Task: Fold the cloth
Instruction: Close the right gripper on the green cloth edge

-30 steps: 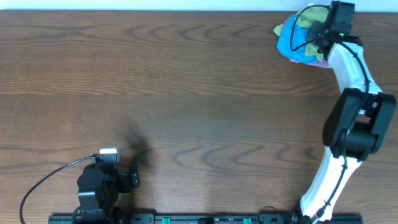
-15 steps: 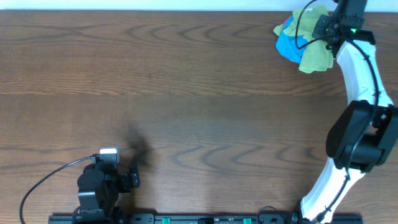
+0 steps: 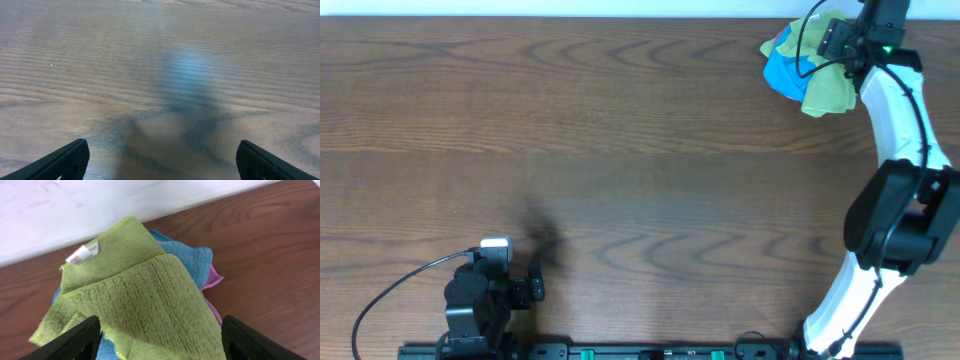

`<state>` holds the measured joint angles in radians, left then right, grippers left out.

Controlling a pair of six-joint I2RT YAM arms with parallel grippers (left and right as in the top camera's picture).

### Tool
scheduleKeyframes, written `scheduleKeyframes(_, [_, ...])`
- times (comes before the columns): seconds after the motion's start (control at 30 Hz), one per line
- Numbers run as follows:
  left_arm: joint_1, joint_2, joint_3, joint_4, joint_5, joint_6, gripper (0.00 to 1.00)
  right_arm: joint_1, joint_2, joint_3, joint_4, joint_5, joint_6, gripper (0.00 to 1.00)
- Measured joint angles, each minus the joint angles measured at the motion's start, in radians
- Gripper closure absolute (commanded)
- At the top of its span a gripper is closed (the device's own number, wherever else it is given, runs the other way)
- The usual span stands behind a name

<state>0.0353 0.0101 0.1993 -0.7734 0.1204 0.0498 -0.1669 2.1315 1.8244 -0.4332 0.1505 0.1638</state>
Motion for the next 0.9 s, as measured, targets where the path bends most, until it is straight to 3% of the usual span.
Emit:
scheduleKeyframes(0.2, [0.0,0.0,0.0,0.0,0.0,0.0,0.05,0.0,0.061,0.0,0.035,-0.001,0.0,0.25])
scheduleKeyframes(0.33, [0.0,0.0,0.0,0.0,0.0,0.0,0.05,-0.001,0.088,0.0,0.054,-0.003,-0.003,0.41])
scheduleKeyframes(0.53, [0.0,0.0,0.0,0.0,0.0,0.0,0.05,-0.001,0.097,0.0,0.07,-0.003,-0.004,0.81])
scheduleKeyframes(0.7, [0.0,0.0,0.0,0.0,0.0,0.0,0.05,-0.002,0.097,0.0,0.072,-0.003,0.004,0.99])
scheduleKeyframes(0.9, [0.0,0.0,0.0,0.0,0.0,0.0,0.05,-0.001,0.097,0.0,0.06,-0.004,0.008,0.99])
